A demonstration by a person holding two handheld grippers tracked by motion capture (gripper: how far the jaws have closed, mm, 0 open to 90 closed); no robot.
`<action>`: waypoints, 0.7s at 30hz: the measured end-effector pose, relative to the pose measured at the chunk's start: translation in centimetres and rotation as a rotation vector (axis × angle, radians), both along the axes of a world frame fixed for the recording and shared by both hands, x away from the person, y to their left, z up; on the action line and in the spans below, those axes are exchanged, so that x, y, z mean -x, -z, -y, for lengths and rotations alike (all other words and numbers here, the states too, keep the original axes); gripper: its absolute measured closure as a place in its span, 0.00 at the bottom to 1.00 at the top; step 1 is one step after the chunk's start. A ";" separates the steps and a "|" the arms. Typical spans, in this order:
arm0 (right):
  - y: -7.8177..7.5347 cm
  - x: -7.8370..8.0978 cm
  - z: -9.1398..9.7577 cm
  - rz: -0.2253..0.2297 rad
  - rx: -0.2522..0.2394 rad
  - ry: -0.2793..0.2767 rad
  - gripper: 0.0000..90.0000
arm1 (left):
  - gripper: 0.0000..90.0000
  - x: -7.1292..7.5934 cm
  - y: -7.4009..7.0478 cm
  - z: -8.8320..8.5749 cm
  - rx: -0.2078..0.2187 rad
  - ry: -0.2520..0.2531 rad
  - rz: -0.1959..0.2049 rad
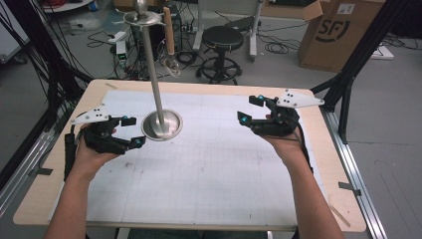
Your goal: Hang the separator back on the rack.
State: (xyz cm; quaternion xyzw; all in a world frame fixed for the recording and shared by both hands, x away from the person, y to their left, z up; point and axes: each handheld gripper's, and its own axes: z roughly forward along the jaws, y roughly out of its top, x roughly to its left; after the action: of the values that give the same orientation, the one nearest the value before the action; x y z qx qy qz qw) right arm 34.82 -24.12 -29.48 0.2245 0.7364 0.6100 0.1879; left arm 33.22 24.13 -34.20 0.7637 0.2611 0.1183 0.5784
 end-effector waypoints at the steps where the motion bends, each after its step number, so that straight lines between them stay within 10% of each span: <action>1: 0.3 0.2 0.1 -0.003 -0.007 -0.001 0.32 | 0.18 0.1 0.0 0.0 0.003 0.003 0.005; 21: 6.3 1.6 0.5 -0.049 0.061 0.034 0.32 | 0.18 0.0 0.9 0.2 -0.001 0.009 -0.005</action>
State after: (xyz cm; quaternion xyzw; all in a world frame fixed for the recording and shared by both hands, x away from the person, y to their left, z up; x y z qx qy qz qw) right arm 33.17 -24.59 -35.77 0.2461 0.7549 0.5784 0.1871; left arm 33.20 23.96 -35.09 0.7656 0.2590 0.1136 0.5778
